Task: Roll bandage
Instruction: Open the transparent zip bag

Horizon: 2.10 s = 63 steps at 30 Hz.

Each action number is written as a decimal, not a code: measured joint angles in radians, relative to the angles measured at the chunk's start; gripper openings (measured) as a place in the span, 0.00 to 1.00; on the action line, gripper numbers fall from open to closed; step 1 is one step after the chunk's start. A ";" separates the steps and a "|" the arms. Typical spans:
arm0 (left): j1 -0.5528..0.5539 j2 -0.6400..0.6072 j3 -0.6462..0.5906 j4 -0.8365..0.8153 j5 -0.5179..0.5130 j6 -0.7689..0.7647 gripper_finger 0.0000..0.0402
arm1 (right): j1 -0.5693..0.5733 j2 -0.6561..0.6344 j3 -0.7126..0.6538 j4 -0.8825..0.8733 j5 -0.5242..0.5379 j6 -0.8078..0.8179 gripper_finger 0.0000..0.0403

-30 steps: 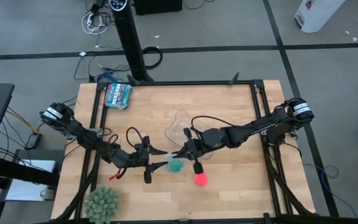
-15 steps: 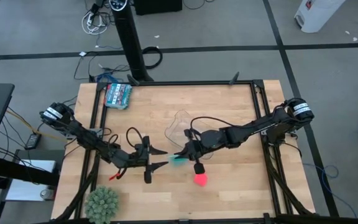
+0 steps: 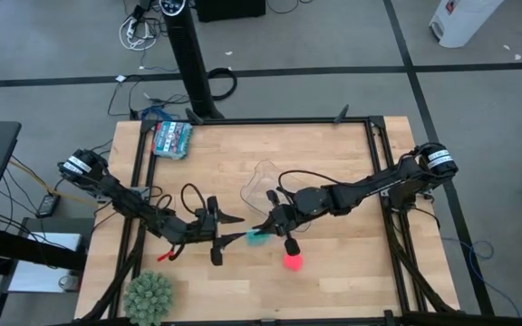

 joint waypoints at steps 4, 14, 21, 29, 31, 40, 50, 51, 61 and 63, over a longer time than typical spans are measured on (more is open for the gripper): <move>0.000 0.000 0.003 -0.008 0.033 0.000 0.23 | 0.000 0.000 0.000 0.014 0.000 0.000 0.01; 0.000 0.000 0.004 -0.016 0.061 -0.002 0.01 | 0.007 0.000 0.000 0.016 0.002 -0.001 0.16; -0.004 0.000 0.004 -0.031 0.060 -0.006 0.01 | 0.021 -0.051 0.001 -0.006 0.076 -0.027 0.25; -0.004 0.000 0.004 -0.030 0.058 -0.008 0.00 | 0.021 -0.048 0.001 -0.029 0.068 -0.001 0.25; -0.004 0.000 0.004 -0.029 0.058 -0.008 0.00 | 0.021 -0.048 0.001 -0.029 0.068 -0.001 0.26; 0.000 0.000 0.004 -0.019 0.020 -0.030 0.00 | 0.021 -0.047 0.001 -0.051 0.078 -0.002 0.26; 0.000 0.000 0.004 0.010 -0.016 -0.061 0.00 | 0.019 -0.047 0.001 -0.068 0.138 -0.069 0.25; 0.000 0.000 0.004 0.013 -0.016 -0.061 0.00 | 0.018 -0.047 0.001 -0.067 0.138 -0.072 0.25; 0.000 0.000 0.004 0.013 -0.011 -0.061 0.00 | -0.002 -0.047 0.001 -0.067 0.163 -0.085 0.08; 0.000 0.000 0.004 0.013 -0.008 -0.061 0.00 | -0.003 -0.047 0.000 -0.067 0.168 -0.111 0.02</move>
